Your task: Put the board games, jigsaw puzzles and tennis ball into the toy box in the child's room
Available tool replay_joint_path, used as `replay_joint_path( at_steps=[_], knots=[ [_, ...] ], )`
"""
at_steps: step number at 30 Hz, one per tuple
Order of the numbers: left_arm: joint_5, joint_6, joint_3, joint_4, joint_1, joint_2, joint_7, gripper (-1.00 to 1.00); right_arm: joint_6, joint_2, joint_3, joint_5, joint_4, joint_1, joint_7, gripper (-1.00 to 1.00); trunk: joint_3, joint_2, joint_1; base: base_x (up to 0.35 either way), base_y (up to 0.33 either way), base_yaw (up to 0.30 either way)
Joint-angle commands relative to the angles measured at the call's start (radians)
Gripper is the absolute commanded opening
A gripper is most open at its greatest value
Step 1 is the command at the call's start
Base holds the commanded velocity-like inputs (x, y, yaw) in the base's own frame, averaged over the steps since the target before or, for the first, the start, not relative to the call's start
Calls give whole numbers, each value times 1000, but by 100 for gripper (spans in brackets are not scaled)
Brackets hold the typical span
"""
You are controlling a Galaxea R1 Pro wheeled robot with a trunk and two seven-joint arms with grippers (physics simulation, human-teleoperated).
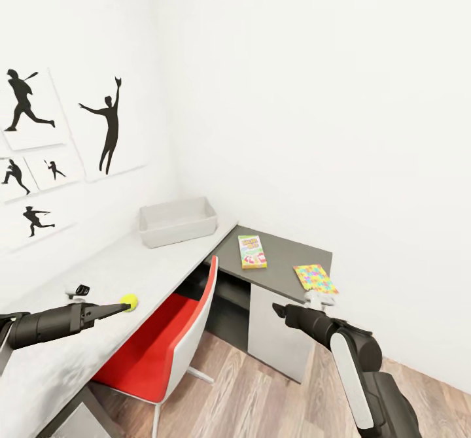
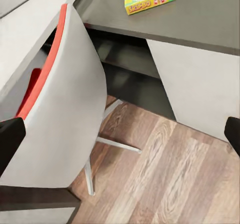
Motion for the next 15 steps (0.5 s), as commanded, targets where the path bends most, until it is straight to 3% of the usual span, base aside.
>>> replay_joint_path(
  at_steps=[1,6,15],
  knots=[
    [-1,11,-1,0,-1,0,-4,100,5,1,0,0,-1,-1,1,100,-2,-2,1,147,29,291],
    [-1,11,-2,0,-1,0,-4,100,5,1,1,0,-1,-1,1,100,-2,-2,1,190,-49,291],
    [-2,12,-3,0,-1,0,-4,100,5,1,2,0,-1,-1,2,100,-2,-2,1,241,-175,292]
  ],
)
